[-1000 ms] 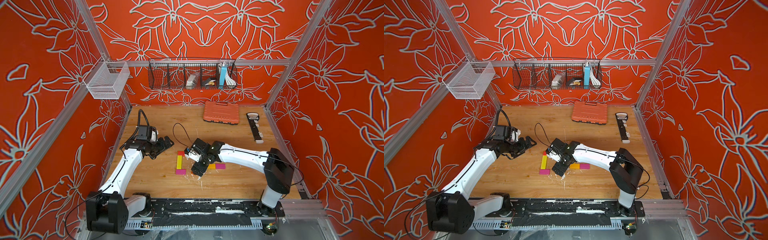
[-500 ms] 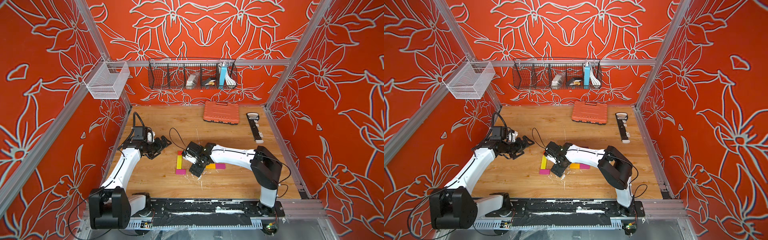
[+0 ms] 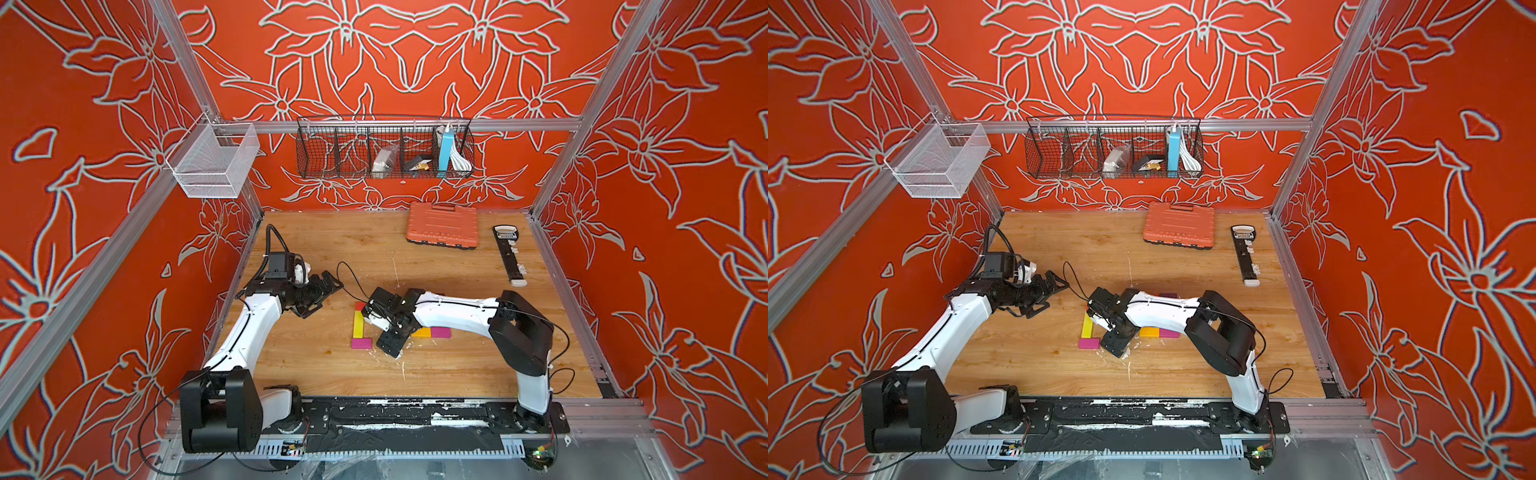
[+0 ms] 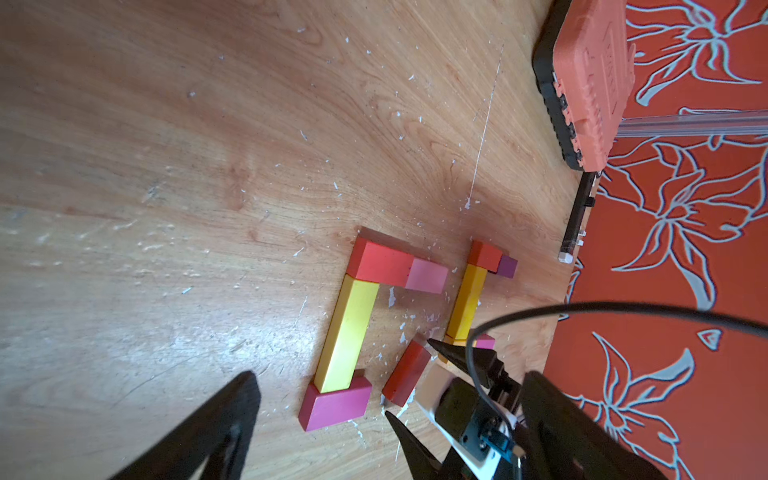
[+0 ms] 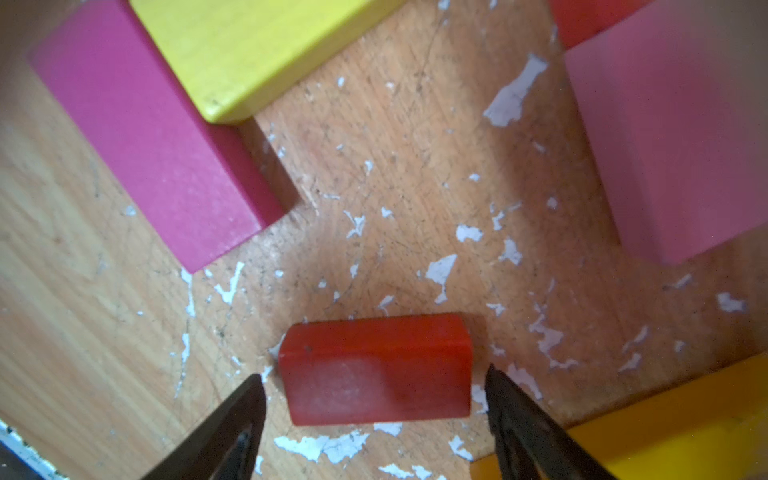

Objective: Assemble the letter c with building blocks
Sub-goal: Assemble the building block at the center of the board.

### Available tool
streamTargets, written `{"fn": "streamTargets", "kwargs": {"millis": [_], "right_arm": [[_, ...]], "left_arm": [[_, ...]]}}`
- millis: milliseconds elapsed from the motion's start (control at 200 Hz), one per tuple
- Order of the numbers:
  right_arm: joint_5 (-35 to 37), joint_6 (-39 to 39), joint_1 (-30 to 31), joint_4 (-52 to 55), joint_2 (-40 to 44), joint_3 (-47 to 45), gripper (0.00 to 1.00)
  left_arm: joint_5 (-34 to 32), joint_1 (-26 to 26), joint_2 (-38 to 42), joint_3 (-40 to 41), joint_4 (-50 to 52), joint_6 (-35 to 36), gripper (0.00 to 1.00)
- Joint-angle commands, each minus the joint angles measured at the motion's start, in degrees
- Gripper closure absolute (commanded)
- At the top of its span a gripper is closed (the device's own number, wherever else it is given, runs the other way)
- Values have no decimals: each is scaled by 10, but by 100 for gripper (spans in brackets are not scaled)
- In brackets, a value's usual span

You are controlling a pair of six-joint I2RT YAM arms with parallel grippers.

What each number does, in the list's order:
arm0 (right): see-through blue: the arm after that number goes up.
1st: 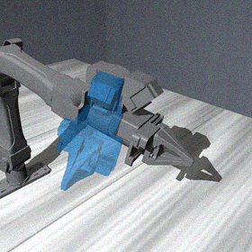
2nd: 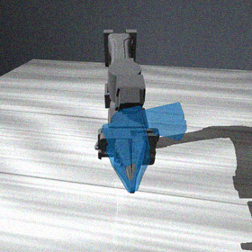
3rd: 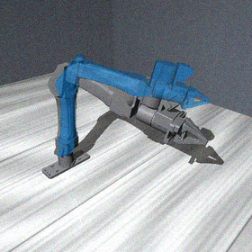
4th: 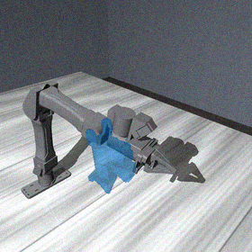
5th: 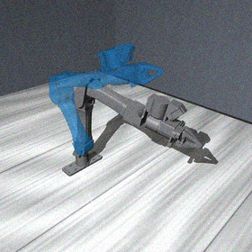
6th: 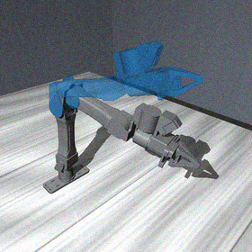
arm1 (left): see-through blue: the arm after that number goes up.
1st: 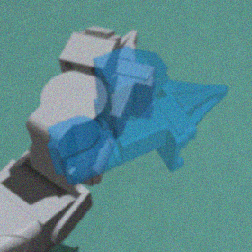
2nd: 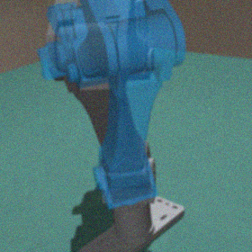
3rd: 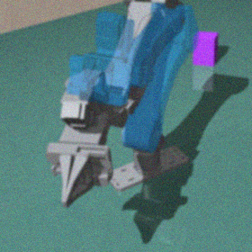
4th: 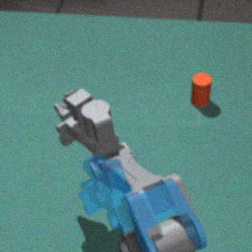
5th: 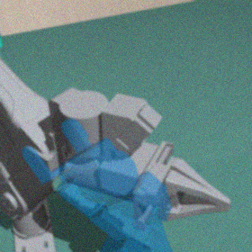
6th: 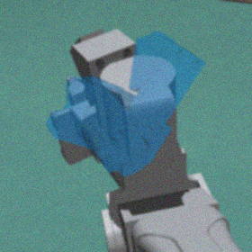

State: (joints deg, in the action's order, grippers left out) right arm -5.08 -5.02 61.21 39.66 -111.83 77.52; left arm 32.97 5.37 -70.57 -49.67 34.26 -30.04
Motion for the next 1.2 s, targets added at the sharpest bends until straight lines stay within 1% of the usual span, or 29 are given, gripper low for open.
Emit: {"fn": "streamTargets", "kwargs": {"millis": [0, 230, 350, 440, 575, 786, 1191], "right_arm": [[1, -5, 6, 15, -14, 18, 17], [10, -16, 9, 26, -21, 23, 31], [16, -30, 12, 33, -21, 24, 35], [24, -54, 13, 38, -14, 25, 36], [25, -115, 13, 40, 1, 25, 36], [30, -240, 13, 35, 12, 25, 36], [36, -445, 12, -7, 19, 3, 36]], "left_arm": [[10, 4, -4, 9, -7, -1, 2], [14, 5, 0, 14, -7, 1, 2], [15, 6, 3, 17, -8, 2, 2], [17, 6, 3, 19, -9, 2, 2], [22, 6, 5, 23, -13, -3, 2], [35, 7, 6, 27, -21, -11, 2], [52, 7, 6, 39, -32, -17, 2]]}}
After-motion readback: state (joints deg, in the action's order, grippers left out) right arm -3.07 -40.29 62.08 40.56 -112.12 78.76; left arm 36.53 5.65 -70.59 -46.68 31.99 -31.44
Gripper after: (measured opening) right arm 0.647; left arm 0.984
